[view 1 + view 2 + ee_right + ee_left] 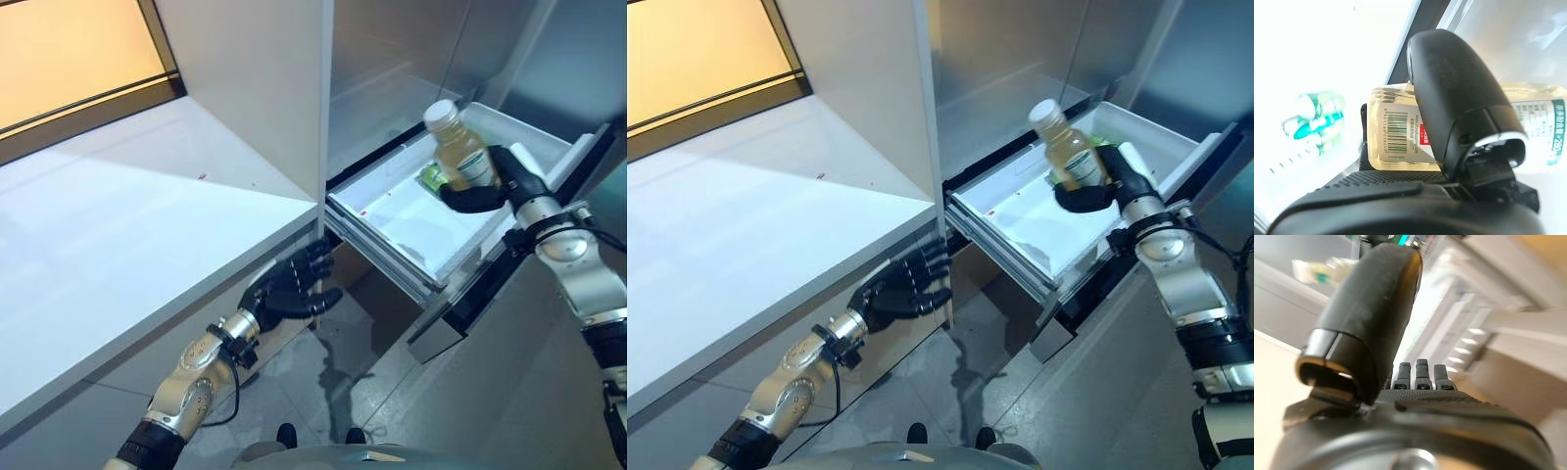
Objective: Put drinks into fridge and close the fridge
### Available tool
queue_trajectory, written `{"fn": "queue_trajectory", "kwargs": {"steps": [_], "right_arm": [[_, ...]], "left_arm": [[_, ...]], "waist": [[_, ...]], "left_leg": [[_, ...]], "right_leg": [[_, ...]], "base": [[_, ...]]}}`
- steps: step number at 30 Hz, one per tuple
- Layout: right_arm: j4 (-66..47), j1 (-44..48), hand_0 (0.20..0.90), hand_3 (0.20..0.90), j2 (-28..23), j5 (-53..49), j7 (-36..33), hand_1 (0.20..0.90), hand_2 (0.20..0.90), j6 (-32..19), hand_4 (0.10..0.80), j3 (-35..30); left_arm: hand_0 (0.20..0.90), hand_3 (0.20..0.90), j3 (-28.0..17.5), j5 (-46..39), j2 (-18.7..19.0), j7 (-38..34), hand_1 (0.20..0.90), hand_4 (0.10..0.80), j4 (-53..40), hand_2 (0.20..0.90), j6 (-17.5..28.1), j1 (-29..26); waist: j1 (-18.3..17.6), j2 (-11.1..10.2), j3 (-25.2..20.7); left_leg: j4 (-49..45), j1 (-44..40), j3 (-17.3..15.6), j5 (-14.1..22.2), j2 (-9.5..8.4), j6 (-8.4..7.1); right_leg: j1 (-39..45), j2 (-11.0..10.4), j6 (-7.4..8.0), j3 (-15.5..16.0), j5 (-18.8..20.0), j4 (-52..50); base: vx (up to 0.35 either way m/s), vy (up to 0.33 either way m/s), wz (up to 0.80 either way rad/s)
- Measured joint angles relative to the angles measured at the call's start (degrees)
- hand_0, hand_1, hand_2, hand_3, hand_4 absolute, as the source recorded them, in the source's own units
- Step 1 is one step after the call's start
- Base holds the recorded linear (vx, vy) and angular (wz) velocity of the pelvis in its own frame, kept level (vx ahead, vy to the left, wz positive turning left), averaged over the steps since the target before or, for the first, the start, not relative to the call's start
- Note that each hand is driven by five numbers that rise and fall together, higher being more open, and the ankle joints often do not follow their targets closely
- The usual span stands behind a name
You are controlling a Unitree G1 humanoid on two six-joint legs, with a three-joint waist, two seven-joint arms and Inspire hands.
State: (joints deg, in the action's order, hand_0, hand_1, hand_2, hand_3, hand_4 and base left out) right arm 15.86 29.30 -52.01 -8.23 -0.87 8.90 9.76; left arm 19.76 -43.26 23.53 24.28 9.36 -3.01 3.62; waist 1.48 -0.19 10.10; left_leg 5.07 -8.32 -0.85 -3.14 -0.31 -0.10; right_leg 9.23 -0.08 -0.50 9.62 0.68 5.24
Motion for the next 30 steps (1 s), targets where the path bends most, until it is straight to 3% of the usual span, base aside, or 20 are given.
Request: {"fn": "queue_trajectory", "kwargs": {"steps": [4,8,15,22,30], "right_arm": [[9.7,5.2,0.300,0.200,-0.4,-2.6,0.0,0.300,0.300,-0.4,0.100,0.9],[21.3,10.2,0.300,0.200,-0.6,-5.6,0.8,0.300,0.300,0.4,0.100,3.1],[36.1,17.3,0.300,0.200,-0.3,-10.9,3.0,0.300,0.300,8.5,0.100,9.4],[42.0,18.1,0.300,0.200,2.6,-11.0,2.7,0.300,0.300,13.2,0.100,8.8],[43.4,21.6,0.300,0.200,1.8,-1.7,3.8,0.300,0.300,16.6,0.100,6.3]], "left_arm": [[0.900,0.900,4.1,-0.1,0.0,1.7,0.900,0.800,7.7,0.900,-4.8,2.7],[0.900,0.900,5.1,1.2,0.3,2.9,0.900,0.800,17.0,0.900,-5.7,3.7],[0.900,0.900,4.6,7.0,1.3,1.0,0.900,0.800,27.4,0.900,-1.4,-1.8],[0.900,0.900,-0.2,9.8,1.5,-5.6,0.900,0.800,32.4,0.900,1.6,-6.5],[0.900,0.900,-2.4,9.5,2.1,-6.7,0.900,0.800,32.3,0.900,2.4,-10.4]], "waist": [[1.9,0.2,0.2],[4.2,0.3,0.3],[8.4,0.3,4.5],[8.7,0.1,12.1],[7.7,-0.4,15.4]], "left_leg": [[0.0,1.1,1.5,-0.6,-0.09,-0.12],[0.0,3.6,3.7,-1.8,-0.24,-0.25],[0.0,10.5,6.0,-4.3,-0.08,-0.72],[0.0,12.0,6.0,-4.5,0.10,-0.91],[0.0,12.1,5.8,-4.5,0.10,-0.91]], "right_leg": [[-0.5,-0.1,-0.01,1.7,0.0,0.0],[-2.1,-0.1,-0.02,3.8,0.0,0.0],[-8.0,0.3,-1.28,6.2,1.2,0.0],[-9.3,0.4,-1.41,6.6,1.4,-0.1],[-9.3,0.4,-1.41,6.6,1.4,0.0]], "base": [[0.005,0.008,0.21],[-0.033,-0.022,0.31],[-0.132,-0.091,0.20],[-0.014,-0.018,0.03],[-0.028,0.011,0.00]]}}
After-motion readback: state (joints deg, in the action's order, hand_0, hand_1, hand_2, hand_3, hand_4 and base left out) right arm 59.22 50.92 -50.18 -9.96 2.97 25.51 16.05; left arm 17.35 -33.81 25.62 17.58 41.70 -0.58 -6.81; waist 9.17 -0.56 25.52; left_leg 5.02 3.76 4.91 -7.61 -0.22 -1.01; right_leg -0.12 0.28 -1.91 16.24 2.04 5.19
